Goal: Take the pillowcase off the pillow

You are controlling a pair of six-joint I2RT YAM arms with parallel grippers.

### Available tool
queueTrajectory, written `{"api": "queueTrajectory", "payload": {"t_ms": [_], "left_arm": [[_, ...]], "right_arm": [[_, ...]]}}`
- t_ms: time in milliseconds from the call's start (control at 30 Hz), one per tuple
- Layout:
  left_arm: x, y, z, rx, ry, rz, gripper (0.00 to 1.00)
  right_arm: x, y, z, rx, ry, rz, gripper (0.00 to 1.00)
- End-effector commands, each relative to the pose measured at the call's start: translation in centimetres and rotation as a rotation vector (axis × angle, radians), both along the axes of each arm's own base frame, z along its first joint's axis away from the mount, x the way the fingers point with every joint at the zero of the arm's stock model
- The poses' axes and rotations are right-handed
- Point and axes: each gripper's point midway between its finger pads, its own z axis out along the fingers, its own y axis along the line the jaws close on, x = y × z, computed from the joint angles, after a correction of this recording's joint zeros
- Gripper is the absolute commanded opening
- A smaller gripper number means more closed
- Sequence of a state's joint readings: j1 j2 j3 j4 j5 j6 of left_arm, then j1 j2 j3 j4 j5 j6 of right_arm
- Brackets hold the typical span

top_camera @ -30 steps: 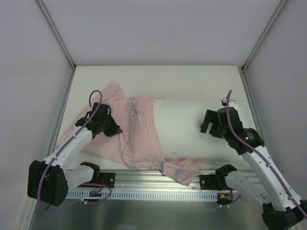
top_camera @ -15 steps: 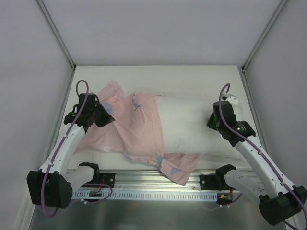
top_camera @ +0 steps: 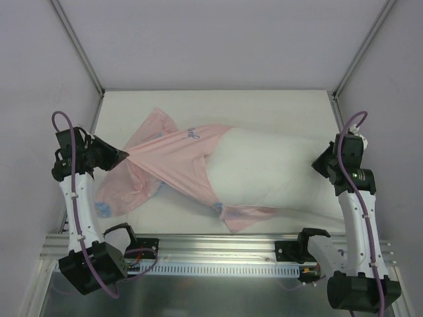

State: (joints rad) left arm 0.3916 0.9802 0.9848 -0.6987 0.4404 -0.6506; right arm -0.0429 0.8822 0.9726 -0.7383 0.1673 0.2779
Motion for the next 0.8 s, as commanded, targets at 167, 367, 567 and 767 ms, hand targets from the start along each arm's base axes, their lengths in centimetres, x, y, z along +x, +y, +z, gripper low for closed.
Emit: {"api": "queueTrajectory", "payload": {"t_ms": [167, 367, 567, 767], "left_arm": [[2.1, 6.1, 5.1, 0.073, -0.114, 0.147, 0.00], [2.0, 7.2, 5.3, 0.082, -0.107, 0.194, 0.00], [1.3, 8.1, 5.8, 0.135, -0.115, 0.225, 0.00], [1.4, 8.7, 5.1, 0.111, -0.090, 0.245, 0.00]], "right_arm": [[-1.0, -3.2, 5.4, 0.019, -0.195, -0.099, 0.01], [-4.0, -2.8, 12.0, -0.030, -0.344, -0.100, 0.01], [-5.7, -4.8, 13.3, -0.134, -0.329, -0.184, 0.01], [-4.1, -5.4, 10.0, -0.109, -0.249, -0.202, 0.01]]}}
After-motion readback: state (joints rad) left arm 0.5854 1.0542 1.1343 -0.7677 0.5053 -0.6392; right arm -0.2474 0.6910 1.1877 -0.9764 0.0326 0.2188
